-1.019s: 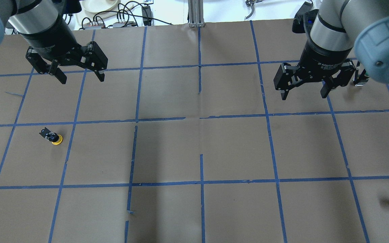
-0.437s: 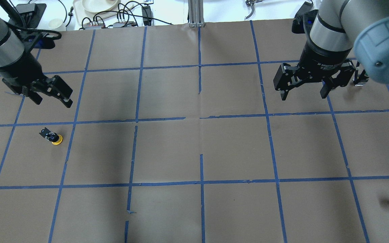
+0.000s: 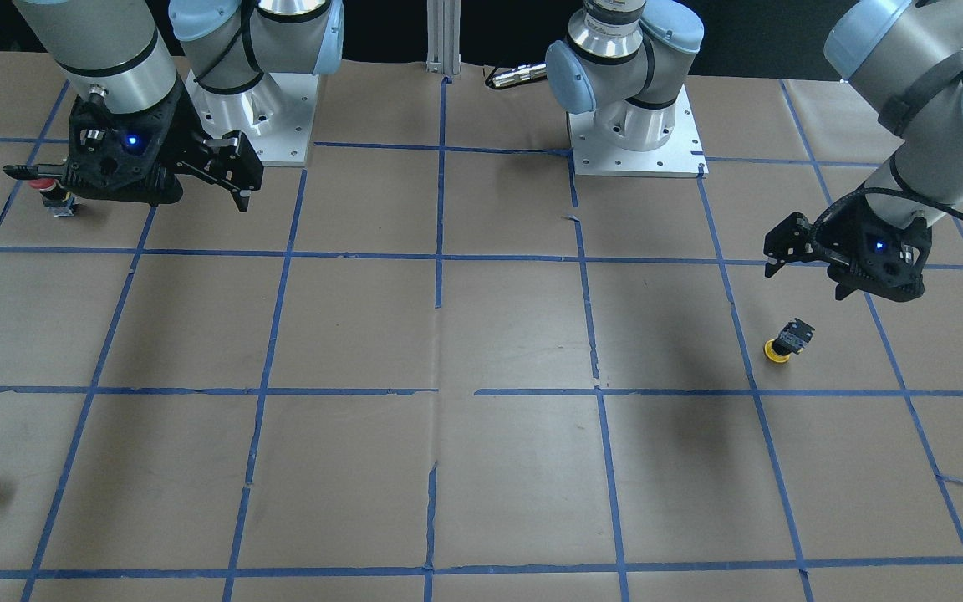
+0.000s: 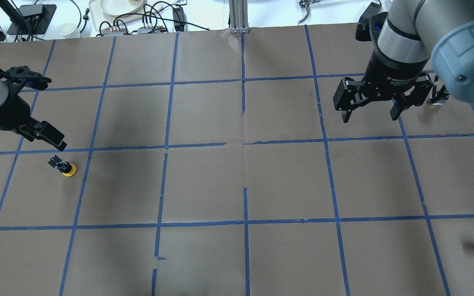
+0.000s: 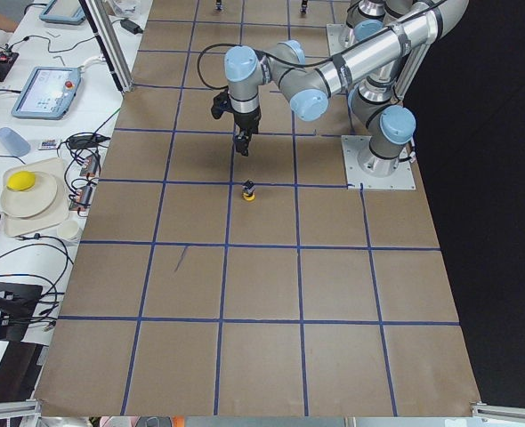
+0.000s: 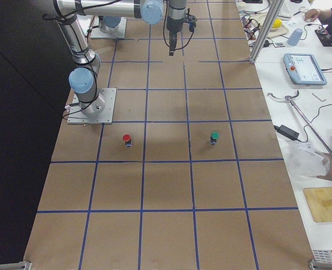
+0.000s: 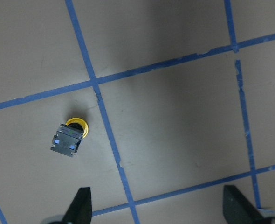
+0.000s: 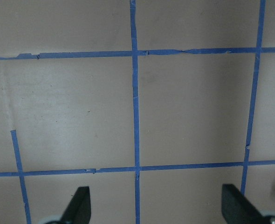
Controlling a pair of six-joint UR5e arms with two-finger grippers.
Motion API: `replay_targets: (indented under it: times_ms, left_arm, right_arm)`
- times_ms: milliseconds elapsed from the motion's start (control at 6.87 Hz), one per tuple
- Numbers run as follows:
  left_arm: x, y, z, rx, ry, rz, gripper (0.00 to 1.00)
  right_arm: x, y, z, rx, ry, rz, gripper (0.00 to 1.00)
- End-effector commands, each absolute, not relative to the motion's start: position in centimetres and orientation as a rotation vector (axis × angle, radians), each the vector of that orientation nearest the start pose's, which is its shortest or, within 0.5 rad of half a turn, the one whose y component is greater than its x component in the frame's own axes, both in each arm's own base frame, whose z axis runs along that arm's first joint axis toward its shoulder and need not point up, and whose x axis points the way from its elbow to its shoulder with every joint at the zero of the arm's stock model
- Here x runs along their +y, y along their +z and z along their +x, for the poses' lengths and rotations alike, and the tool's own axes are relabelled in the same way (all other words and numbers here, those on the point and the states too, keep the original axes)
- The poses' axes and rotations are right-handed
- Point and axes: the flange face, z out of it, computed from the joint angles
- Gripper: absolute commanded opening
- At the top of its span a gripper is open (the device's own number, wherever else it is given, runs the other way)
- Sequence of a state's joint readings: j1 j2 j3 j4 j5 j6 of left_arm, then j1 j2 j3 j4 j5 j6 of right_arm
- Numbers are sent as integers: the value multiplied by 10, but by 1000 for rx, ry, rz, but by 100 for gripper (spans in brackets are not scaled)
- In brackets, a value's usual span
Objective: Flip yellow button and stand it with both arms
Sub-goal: 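Close the left gripper on the yellow button's black base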
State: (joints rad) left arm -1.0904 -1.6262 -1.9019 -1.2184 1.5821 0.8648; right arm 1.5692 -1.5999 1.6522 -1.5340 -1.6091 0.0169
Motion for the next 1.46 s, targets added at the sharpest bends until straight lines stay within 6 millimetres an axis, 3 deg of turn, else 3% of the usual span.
replay_targets:
  times_ms: [0,291,728,874,1311]
  left_arm:
    - [-486,282,145,3013,-28,769,100]
    - [-493,246,156,3012,23,903,100]
    - [-493,219,172,3039,61,966,99]
    - [-493,219,173,3043,57,961,97]
    - [-494,218,171,3042,59,969,67]
  right_arm:
    - [-470,458,129,3177,143,24,100]
    - [-469,459,130,3179,141,19,100]
    - [-468,459,131,3181,141,14,100]
    - [-468,459,131,3181,143,14,100]
    - [-468,459,131,3182,143,14,100]
